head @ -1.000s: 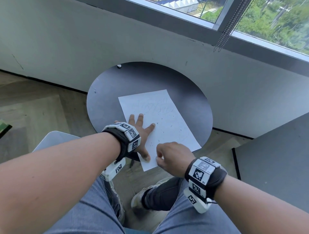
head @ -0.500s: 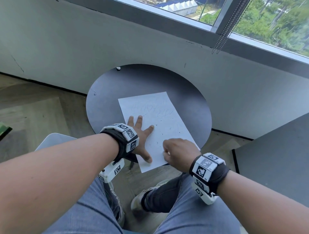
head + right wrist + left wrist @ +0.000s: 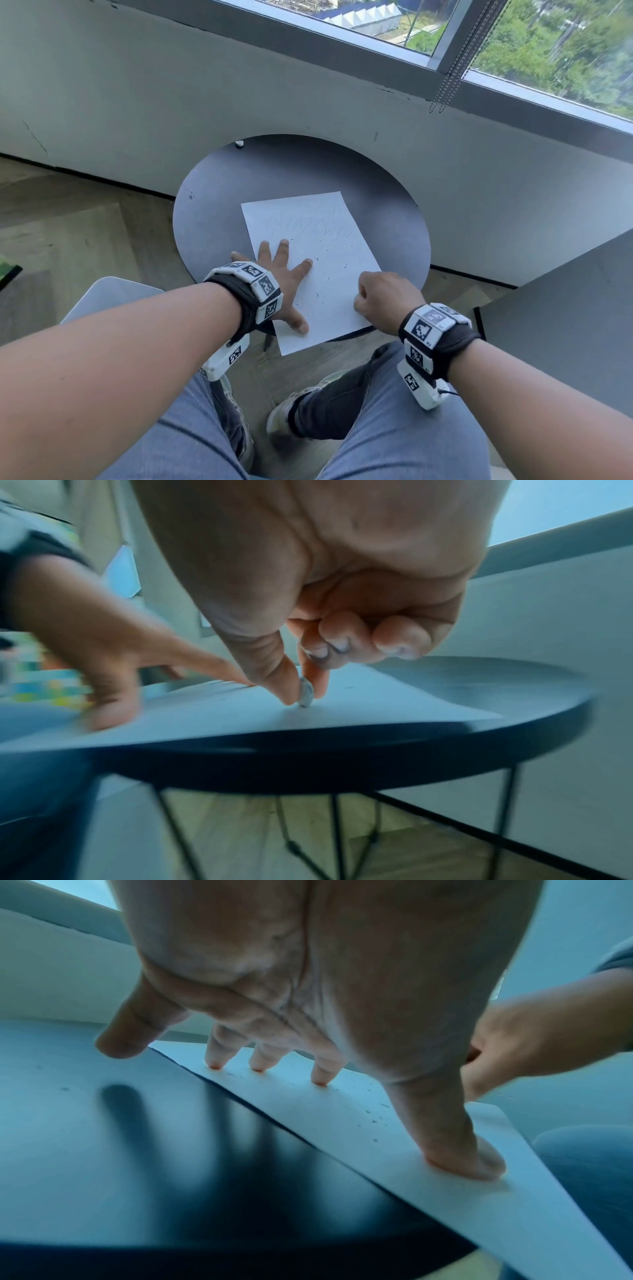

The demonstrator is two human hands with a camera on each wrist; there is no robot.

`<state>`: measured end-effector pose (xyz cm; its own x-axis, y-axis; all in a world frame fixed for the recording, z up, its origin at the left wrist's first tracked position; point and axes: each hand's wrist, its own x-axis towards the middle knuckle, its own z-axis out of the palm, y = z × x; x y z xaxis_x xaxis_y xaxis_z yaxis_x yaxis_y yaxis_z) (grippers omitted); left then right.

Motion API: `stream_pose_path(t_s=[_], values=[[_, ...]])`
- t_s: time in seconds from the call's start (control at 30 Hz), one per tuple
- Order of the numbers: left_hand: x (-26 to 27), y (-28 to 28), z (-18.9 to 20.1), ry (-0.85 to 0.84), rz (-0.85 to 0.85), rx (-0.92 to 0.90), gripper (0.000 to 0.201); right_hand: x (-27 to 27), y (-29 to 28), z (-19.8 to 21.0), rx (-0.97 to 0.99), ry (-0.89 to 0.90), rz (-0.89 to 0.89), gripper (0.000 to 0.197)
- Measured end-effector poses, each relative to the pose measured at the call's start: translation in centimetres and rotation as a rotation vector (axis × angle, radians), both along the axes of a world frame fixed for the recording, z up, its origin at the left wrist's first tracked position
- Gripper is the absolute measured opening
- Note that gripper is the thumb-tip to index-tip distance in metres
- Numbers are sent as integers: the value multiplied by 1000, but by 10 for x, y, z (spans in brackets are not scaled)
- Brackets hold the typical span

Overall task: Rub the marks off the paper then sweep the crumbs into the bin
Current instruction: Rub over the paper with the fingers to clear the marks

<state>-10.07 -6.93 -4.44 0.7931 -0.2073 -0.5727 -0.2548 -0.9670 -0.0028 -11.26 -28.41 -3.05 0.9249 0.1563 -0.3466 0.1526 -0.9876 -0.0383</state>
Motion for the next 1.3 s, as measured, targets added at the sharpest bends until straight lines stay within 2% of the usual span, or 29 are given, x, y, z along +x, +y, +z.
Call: stream_pose_path(t_s=[0.1, 0.17, 0.23, 0.37, 0.47, 0.53, 0.7, 0.9, 1.17, 1.3], values=[[7, 11, 1, -7, -25, 40, 134, -22, 24, -6, 72, 25, 158, 17], [11, 16, 2, -19, -43, 72, 134, -26, 29, -7, 111, 42, 199, 17], [14, 20, 3, -41, -64, 89, 134, -18, 23, -7, 114, 40, 156, 17], [18, 24, 7, -75, -99, 90, 130, 10, -5, -7, 77, 3, -45, 15], [20, 14, 15, -62, -147, 43, 115, 21, -10, -11, 86, -7, -101, 13], [16, 5, 16, -40, -153, -24, 107, 22, -7, -14, 83, -10, -99, 12], [8, 0, -3, -20, -136, -99, 113, 20, -5, -9, 54, -28, -53, 14], [7, 3, -5, -27, -151, -80, 115, -10, 17, -10, 73, -14, 221, 17], [9, -2, 0, -11, -177, -55, 113, 42, 11, -11, -8, -60, 44, 15], [9, -2, 0, -7, -174, -41, 115, 24, 22, -9, -17, -76, 115, 16]])
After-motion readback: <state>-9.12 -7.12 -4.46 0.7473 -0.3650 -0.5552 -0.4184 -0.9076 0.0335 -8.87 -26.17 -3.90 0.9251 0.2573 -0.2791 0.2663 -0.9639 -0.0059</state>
